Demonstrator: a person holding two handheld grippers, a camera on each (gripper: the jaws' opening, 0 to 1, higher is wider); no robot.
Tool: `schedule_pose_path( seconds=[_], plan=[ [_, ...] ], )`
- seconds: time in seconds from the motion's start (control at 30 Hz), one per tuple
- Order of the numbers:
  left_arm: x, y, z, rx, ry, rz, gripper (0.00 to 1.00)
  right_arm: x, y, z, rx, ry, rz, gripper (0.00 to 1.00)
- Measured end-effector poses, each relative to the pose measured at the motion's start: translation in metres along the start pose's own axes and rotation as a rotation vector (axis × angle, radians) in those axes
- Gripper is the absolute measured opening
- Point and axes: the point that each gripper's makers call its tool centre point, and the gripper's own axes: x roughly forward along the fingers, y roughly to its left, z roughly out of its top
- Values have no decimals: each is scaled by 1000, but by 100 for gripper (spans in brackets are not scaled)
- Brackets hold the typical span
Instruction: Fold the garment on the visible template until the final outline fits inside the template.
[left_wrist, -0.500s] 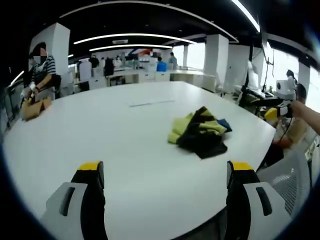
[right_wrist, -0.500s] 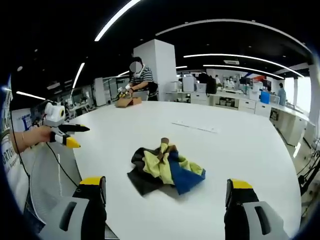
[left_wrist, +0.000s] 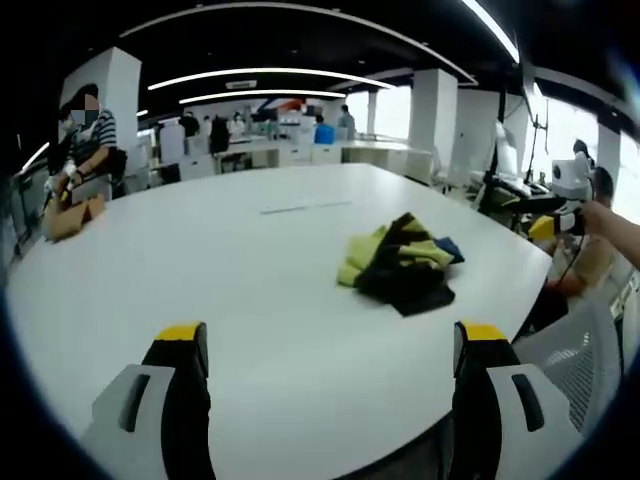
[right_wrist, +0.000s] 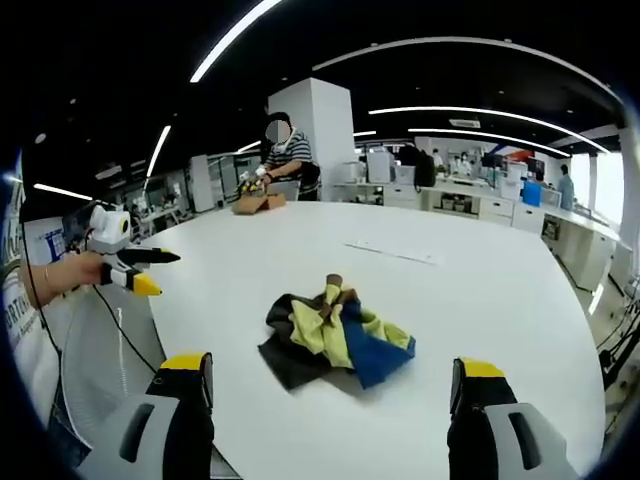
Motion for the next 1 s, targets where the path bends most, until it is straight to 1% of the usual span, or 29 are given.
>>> schedule_pose_path(
  seconds=[0.2,0.37,0.63,0.83,1.0],
  plan=[
    [-1,0,-1,-11,-5,1,99,0,2,-3,7,4,11,95],
    [0,0,-1,-2,4,-10,95,1,2,-4,17,4,12,93],
    [4,-3,1,6,-1,-20,91,1,1,-6,26,4,11,91],
    [10,-2,5,28,-1,-36,86,5,-1,-5,48,-12,13,82],
    [18,1,6,46,11,-42,81,14,1,-5,37,2,34,76]
  ],
)
